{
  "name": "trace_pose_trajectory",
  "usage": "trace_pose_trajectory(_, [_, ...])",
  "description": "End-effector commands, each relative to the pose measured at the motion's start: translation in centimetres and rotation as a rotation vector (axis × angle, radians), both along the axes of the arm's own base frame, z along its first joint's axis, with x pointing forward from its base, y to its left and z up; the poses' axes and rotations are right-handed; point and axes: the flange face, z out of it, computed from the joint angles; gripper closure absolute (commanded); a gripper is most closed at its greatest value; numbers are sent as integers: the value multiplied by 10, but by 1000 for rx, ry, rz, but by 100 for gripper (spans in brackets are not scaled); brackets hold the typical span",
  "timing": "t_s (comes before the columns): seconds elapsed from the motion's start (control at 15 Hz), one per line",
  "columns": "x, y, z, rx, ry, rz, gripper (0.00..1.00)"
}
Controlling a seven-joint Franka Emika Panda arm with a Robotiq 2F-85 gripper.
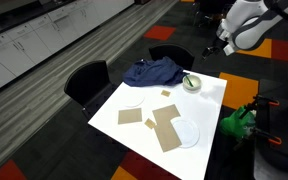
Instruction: Put he pen on the table then move the bowl to the left
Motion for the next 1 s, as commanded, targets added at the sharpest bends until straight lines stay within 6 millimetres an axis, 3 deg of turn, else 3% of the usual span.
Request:
trace_pose_trajectory(0.0, [12,-8,-30,-25,-4,-3,0])
trace_pose_trajectory(0.6, [31,11,-95,20,48,-12,0])
trace_pose_trajectory(0.8, [37,10,-107,21,63,-13,23])
trace_pose_trajectory(0.93, [42,10,-114,23,74,-4,30])
